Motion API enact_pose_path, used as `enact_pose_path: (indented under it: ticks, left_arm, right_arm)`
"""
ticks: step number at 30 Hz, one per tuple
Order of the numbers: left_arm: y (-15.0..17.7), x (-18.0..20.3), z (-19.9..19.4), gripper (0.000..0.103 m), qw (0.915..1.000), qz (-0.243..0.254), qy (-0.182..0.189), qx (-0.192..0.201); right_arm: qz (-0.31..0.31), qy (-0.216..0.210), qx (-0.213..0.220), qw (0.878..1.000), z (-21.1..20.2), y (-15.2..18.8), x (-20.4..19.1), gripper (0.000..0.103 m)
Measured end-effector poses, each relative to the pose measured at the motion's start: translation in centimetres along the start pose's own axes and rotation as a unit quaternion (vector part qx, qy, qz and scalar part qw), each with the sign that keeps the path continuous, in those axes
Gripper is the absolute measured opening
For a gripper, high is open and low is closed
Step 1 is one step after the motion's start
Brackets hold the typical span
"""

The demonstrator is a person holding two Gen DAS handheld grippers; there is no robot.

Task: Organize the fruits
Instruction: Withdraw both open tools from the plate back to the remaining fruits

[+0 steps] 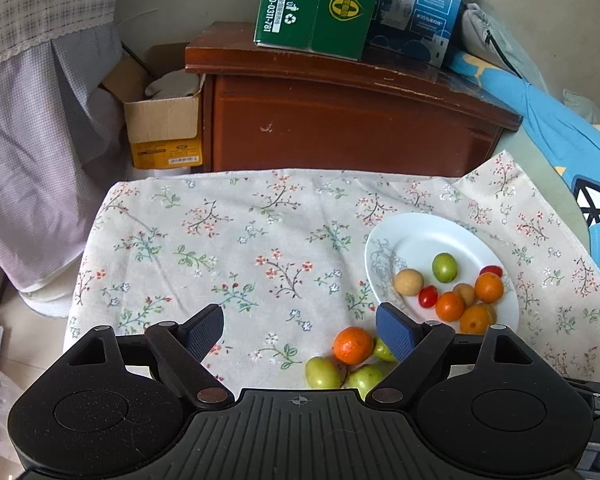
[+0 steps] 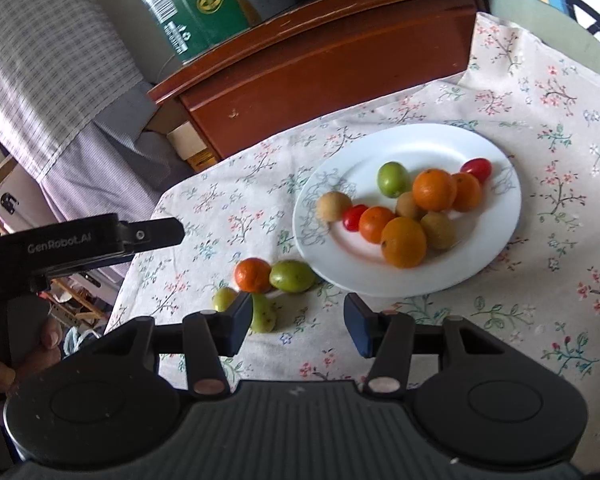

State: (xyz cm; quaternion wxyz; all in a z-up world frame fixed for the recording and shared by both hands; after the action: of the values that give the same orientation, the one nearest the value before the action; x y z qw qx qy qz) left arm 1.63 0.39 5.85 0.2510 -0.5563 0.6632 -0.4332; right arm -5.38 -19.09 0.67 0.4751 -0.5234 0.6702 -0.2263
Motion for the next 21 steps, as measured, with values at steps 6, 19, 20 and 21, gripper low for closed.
enact_pose_path:
  ticks: [6, 19, 20, 21]
  left_arm:
    - [0.9, -1.5, 0.4, 0.085, 0.9995, -0.005, -0.026, -0.019]
    - [2.2, -2.7, 1.0, 0.084, 0.9976, -0.003, -0.047, -0.049]
    - [2.3, -2.6, 1.0, 0.084, 0.9977, -0.003, -0.046, -0.050]
    - [2.3, -2.5, 1.0, 0.084, 0.9977, -0.002, -0.045, -0.050]
  right_arm:
    - [-0.041, -0.028, -0.009, 0.999, 1.3, 1.1, -1.9, 0.052]
    - [-0.076, -0.036, -0.011, 0.996, 3.7, 2.0, -2.8, 0.041]
    - [-0.082, -0.035, -0.010, 0.996, 3.8, 2.0, -3.0, 0.040]
    - [-0.088, -0.035, -0.010, 0.995, 3.9, 2.1, -3.1, 0.039]
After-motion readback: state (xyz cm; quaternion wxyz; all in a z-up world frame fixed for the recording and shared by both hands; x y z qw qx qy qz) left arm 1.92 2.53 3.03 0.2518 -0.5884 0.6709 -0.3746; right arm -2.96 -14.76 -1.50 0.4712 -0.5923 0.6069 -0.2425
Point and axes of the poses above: each gripper's, at about its wrist camera, not at the fingertips, and z roughly the way its jaws point, x to its right, y to its underside, the point moved 1 cm from there along z, roughly the way its jaws point, and after that the axes turned 15 degrees about x, right-handed, at the moved point
